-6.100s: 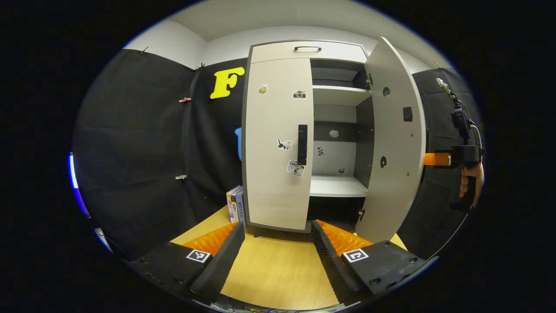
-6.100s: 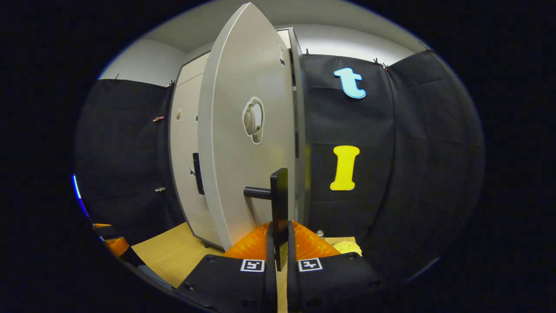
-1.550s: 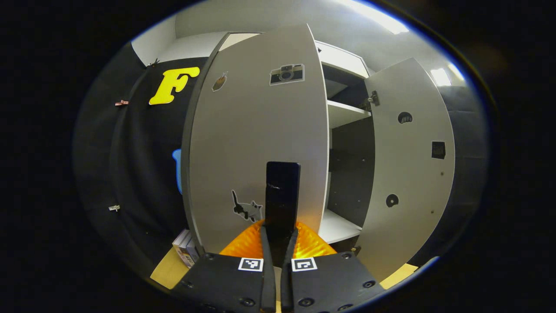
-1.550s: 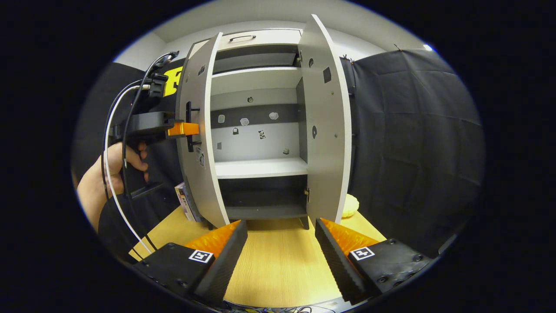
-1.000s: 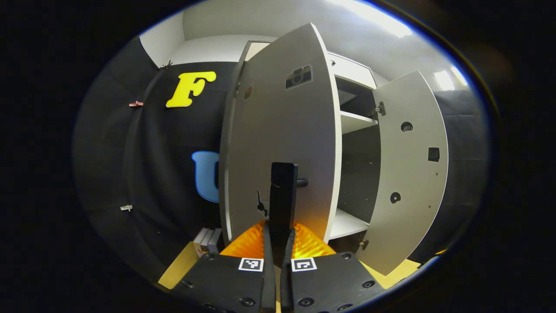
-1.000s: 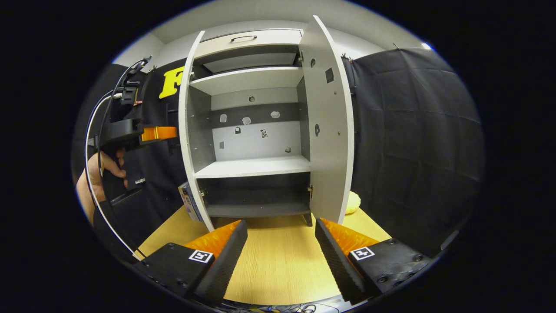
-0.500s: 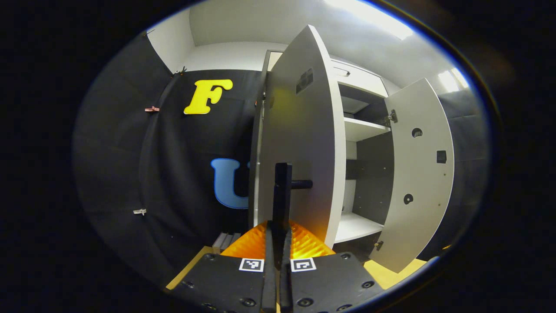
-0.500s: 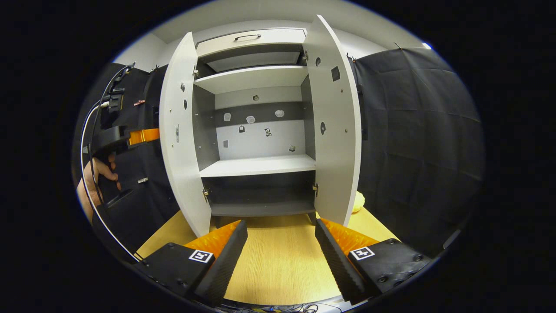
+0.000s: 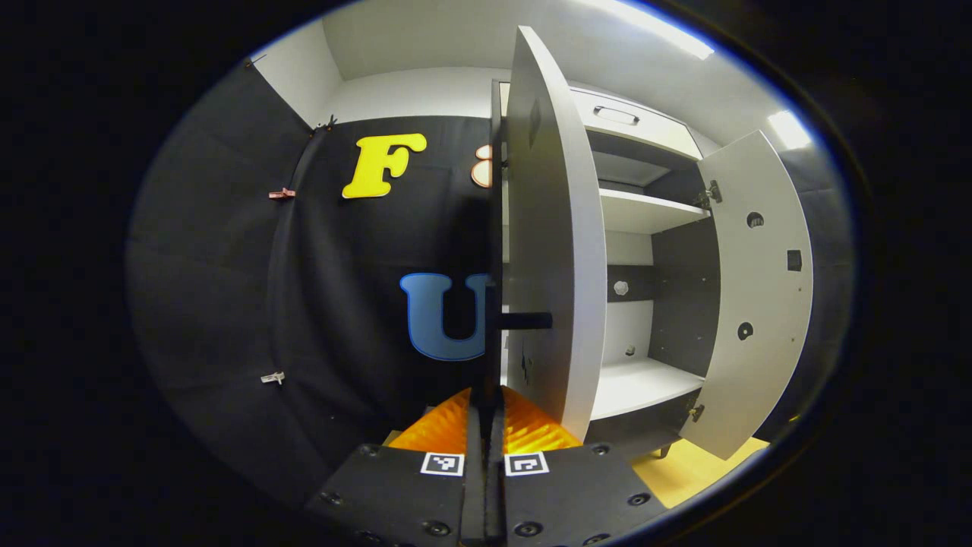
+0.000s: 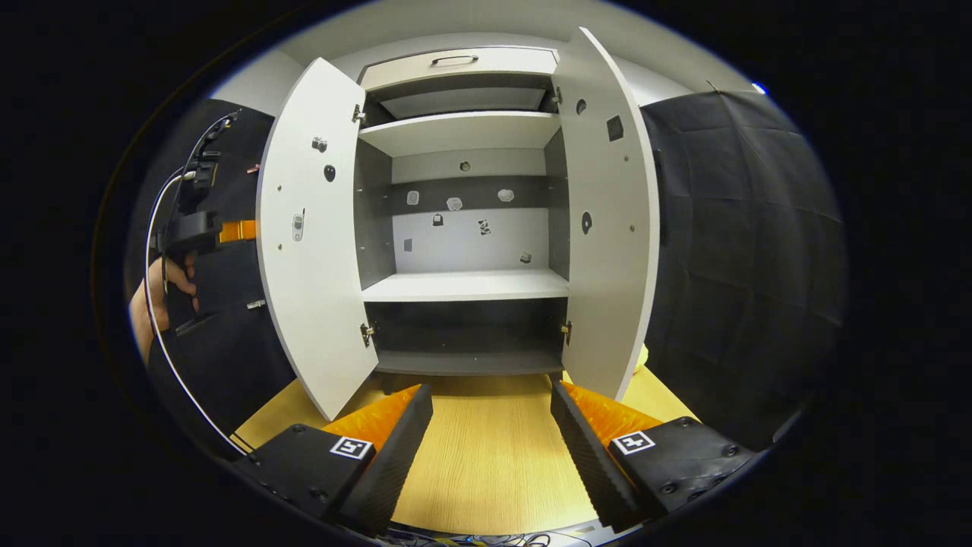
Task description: Open the right door of the double-door shoe cabinet with the right hand, and open the left door with the left hand.
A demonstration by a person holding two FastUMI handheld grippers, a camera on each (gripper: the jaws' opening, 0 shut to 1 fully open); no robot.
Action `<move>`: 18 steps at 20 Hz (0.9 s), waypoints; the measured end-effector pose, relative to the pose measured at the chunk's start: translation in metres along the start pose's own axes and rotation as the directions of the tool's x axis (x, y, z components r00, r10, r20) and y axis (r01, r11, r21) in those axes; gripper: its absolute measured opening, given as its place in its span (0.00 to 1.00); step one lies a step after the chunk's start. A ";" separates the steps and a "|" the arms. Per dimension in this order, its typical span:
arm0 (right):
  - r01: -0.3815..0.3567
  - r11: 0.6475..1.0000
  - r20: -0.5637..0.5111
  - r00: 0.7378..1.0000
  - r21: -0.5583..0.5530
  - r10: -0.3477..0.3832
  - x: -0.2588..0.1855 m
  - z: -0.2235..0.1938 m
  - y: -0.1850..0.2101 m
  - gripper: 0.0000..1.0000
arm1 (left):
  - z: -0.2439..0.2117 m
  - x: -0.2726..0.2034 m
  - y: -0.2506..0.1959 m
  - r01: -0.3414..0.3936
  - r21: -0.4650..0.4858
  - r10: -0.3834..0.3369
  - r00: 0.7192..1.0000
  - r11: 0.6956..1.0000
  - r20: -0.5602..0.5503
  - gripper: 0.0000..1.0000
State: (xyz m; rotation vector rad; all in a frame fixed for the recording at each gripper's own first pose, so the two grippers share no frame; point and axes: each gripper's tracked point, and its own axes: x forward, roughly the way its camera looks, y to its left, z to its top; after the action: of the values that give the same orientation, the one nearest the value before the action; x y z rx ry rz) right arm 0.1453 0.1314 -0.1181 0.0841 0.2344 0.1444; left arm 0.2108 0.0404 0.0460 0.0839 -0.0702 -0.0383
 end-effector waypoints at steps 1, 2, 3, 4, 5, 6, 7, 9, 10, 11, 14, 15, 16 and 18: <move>0.000 1.000 0.005 1.000 0.000 0.000 0.002 0.000 0.001 0.99 | 0.000 -0.001 0.000 0.000 -0.004 0.000 1.000 1.000 -0.001 0.05; 0.000 1.000 0.009 1.000 0.001 0.000 0.003 0.001 0.001 0.99 | -0.001 -0.004 0.000 0.005 -0.013 -0.005 1.000 1.000 0.001 0.07; 0.001 1.000 0.011 1.000 0.001 -0.001 0.003 0.001 0.001 0.99 | -0.001 -0.007 0.001 0.010 -0.027 -0.010 1.000 1.000 -0.002 0.05; 0.004 1.000 0.011 1.000 -0.001 -0.004 0.003 0.001 0.000 0.99 | -0.003 -0.010 0.001 0.015 -0.042 -0.016 1.000 0.999 -0.003 0.05; 0.007 1.000 0.007 1.000 -0.003 -0.007 0.003 0.001 -0.001 0.99 | -0.005 -0.015 0.001 0.033 -0.060 -0.034 0.999 0.998 -0.008 0.05; 0.010 1.000 0.001 1.000 -0.004 -0.010 0.003 0.000 -0.002 0.99 | -0.007 -0.020 0.000 0.047 -0.077 -0.048 0.999 0.996 -0.015 0.05; 0.012 1.000 -0.003 1.000 -0.004 -0.012 0.002 0.000 -0.002 0.99 | -0.009 -0.025 0.000 0.051 -0.088 -0.053 0.998 0.995 -0.019 0.05; 0.022 1.000 0.000 1.000 -0.006 -0.022 0.002 0.001 -0.004 0.99 | -0.009 -0.034 0.003 0.046 -0.100 -0.049 0.999 0.994 -0.024 0.06; 0.027 1.000 0.006 1.000 -0.005 -0.027 0.002 0.002 -0.005 0.99 | -0.011 -0.039 0.005 0.032 -0.104 -0.035 0.999 0.994 -0.034 0.05; 0.033 0.999 0.017 0.999 -0.002 -0.033 0.005 0.004 -0.006 0.99 | -0.012 -0.045 0.006 0.022 -0.110 -0.026 0.999 0.994 -0.038 0.05; 0.054 0.999 0.044 0.998 0.000 -0.053 0.009 0.010 -0.010 0.99 | -0.009 -0.064 -0.002 0.006 -0.134 -0.011 0.999 0.991 -0.036 0.05; 0.060 0.998 0.052 0.997 0.003 -0.060 0.009 0.012 -0.012 0.98 | -0.009 -0.071 -0.006 0.004 -0.144 -0.009 0.999 0.990 -0.037 0.05; 0.066 0.998 0.060 0.996 0.010 -0.066 0.010 0.015 -0.012 0.99 | -0.011 -0.078 -0.011 -0.006 -0.154 -0.001 0.999 0.988 -0.043 0.05; 0.082 0.996 0.083 0.993 0.028 -0.084 0.013 0.020 -0.013 0.99 | -0.016 -0.091 -0.018 -0.029 -0.158 0.022 0.999 0.987 -0.049 0.08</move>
State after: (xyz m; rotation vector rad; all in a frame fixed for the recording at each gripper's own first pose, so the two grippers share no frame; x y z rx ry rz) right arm 0.1639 0.1195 -0.1029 0.1049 0.1551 0.0548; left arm 0.1210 0.0271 0.0218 -0.0757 -0.0213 -0.0160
